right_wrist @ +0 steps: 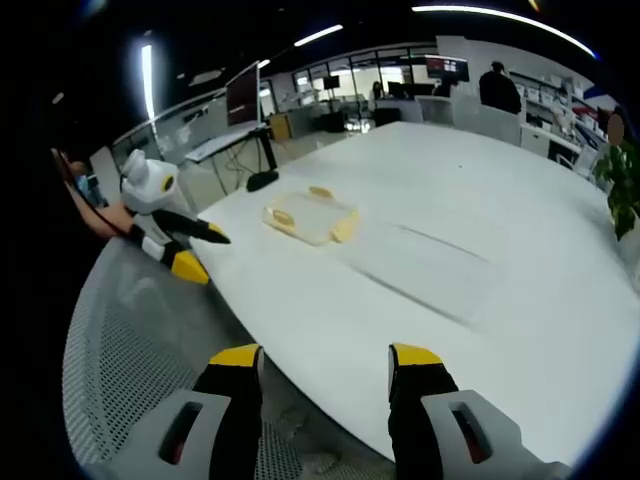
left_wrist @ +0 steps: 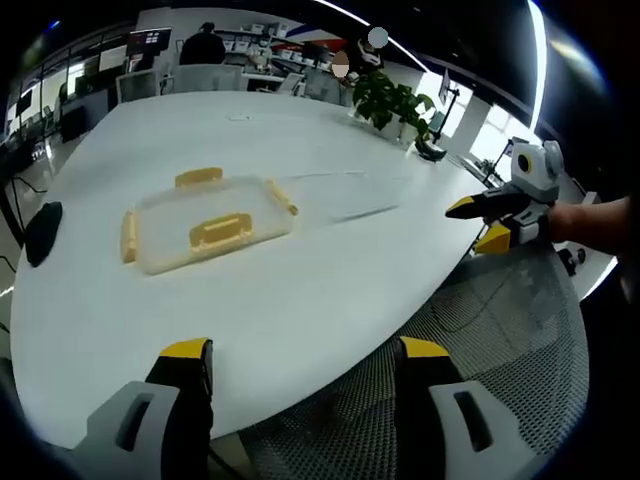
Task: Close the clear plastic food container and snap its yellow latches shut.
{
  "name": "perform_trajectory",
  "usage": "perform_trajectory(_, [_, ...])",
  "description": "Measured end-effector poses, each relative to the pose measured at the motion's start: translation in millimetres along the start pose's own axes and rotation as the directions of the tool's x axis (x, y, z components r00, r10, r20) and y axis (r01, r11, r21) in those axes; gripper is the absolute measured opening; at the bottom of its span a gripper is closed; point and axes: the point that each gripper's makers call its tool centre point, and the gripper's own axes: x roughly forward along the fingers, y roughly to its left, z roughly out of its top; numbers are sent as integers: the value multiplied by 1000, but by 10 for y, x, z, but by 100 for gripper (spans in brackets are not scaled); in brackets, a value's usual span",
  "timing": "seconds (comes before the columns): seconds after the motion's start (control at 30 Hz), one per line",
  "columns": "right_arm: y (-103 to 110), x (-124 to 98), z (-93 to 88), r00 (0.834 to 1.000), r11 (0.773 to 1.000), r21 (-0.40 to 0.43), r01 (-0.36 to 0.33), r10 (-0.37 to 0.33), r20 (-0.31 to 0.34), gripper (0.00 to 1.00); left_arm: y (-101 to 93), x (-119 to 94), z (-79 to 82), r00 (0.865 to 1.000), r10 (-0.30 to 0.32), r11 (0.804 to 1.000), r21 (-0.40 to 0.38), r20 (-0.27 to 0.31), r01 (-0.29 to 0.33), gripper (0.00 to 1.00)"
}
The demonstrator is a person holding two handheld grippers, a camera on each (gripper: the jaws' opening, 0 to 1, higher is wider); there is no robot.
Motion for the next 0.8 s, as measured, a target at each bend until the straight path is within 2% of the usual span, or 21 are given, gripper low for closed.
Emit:
perform_trajectory(0.63, [-19,10,-6,1000,1000,-3,13,-13,-4,49,-34,16,-18,1000,-16,1000,11,-16,16,74])
perform_trajectory(0.8, [-18,5,3,1000,1000,1,12,-12,-3,49,-34,10,-8,1000,-21,1000,-8,-6,21,74])
